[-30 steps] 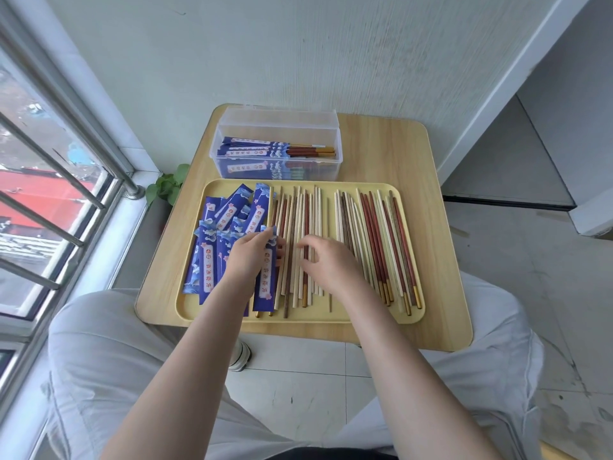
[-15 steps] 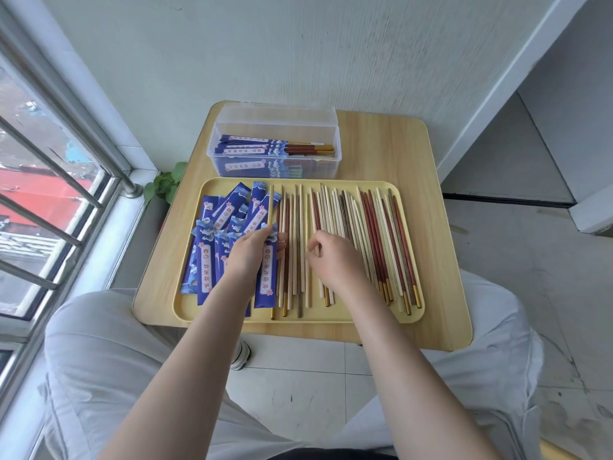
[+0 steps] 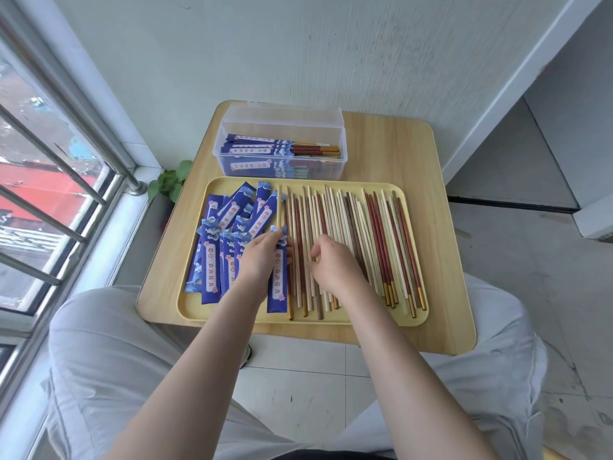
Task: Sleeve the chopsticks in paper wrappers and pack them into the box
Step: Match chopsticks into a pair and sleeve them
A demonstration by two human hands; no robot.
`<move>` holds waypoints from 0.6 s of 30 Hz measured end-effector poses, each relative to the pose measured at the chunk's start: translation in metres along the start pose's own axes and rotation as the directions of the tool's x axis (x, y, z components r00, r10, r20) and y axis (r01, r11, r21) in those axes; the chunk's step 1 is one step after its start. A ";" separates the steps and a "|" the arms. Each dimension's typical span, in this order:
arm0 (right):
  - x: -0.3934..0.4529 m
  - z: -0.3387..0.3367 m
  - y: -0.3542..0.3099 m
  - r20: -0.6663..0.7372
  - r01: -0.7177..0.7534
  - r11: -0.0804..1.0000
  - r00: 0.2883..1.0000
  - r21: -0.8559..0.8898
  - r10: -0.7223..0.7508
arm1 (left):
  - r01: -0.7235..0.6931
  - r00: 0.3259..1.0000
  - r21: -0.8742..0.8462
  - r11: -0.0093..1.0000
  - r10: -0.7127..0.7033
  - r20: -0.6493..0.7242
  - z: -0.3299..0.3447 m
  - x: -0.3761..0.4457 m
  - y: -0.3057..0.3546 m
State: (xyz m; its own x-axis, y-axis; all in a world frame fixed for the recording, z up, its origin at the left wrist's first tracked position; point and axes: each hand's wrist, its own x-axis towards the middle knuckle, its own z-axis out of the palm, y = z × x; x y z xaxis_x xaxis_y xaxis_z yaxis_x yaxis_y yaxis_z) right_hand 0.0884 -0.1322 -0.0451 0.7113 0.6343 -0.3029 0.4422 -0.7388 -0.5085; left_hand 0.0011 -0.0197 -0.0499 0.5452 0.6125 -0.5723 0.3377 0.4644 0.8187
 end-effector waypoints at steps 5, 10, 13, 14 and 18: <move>-0.001 -0.005 0.001 0.032 -0.035 0.998 0.999 0.054 0.034 | -0.052 0.996 -0.022 0.998 0.050 -0.072 -0.001 -0.001 0.000; -0.004 0.000 -0.006 -0.002 0.012 0.998 1.000 -0.057 -0.012 | 0.004 0.999 -0.009 1.000 -0.005 -0.047 -0.005 -0.001 0.003; -0.002 0.000 -0.005 0.007 -0.006 0.999 1.000 -0.047 0.006 | 0.002 1.000 0.018 1.000 -0.002 -0.021 -0.008 -0.002 0.004; -0.001 -0.001 -0.005 0.011 -0.012 0.999 1.000 -0.046 0.012 | 0.005 1.000 0.026 1.000 -0.004 -0.021 -0.008 -0.001 0.004; -0.002 0.000 -0.007 0.002 -0.019 0.999 1.000 -0.042 0.019 | 0.009 1.000 0.038 0.999 -0.008 -0.023 -0.008 0.002 0.003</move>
State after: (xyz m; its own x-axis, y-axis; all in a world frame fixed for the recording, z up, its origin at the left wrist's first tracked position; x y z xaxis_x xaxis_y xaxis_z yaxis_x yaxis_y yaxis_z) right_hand 0.0840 -0.1288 -0.0407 0.7187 0.6203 -0.3143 0.4511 -0.7598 -0.4682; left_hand -0.0036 -0.0121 -0.0491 0.5249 0.6233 -0.5796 0.3711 0.4452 0.8149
